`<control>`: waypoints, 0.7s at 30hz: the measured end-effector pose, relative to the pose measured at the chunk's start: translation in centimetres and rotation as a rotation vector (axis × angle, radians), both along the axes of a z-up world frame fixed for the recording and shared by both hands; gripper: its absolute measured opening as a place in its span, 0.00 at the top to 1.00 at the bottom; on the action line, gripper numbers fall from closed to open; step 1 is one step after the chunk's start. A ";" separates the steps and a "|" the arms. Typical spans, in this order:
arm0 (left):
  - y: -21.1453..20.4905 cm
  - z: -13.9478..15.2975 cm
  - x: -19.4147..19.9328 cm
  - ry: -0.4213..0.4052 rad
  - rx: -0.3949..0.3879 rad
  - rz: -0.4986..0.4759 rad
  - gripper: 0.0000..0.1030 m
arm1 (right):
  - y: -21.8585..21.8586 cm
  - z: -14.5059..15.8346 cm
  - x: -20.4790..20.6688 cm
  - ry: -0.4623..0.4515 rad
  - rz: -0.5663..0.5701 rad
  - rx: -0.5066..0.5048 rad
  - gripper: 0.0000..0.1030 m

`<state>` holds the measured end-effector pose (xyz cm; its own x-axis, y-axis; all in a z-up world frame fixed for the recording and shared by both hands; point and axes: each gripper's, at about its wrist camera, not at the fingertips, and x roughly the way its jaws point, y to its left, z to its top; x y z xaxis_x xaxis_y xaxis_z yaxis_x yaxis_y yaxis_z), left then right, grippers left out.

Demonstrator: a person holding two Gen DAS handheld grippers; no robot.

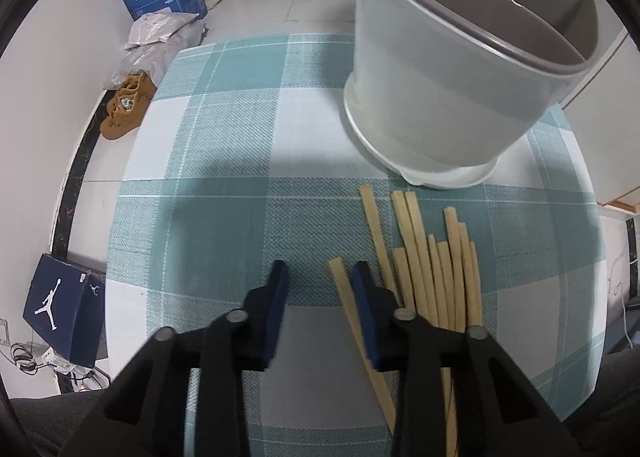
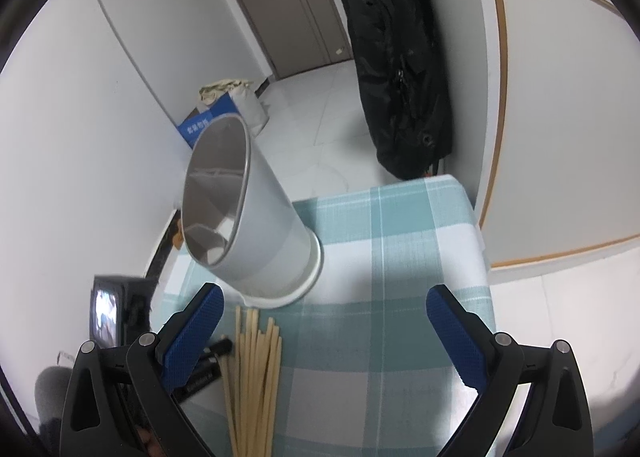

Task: Organize utensils
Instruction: 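Lower the left tool and pinch one wooden chopstick while the right tool pinches another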

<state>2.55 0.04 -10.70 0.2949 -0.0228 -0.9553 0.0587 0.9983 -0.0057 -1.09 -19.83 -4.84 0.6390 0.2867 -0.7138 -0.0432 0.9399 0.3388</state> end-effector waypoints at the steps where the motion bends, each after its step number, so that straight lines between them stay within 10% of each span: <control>1: 0.0 0.0 0.2 -0.001 0.004 -0.010 0.88 | 0.2 -0.3 0.0 0.013 0.013 -0.005 0.01; 21: 3.6 4.8 -0.1 -0.122 -0.290 0.016 0.97 | 5.6 -7.9 -0.3 0.199 0.229 -0.069 0.36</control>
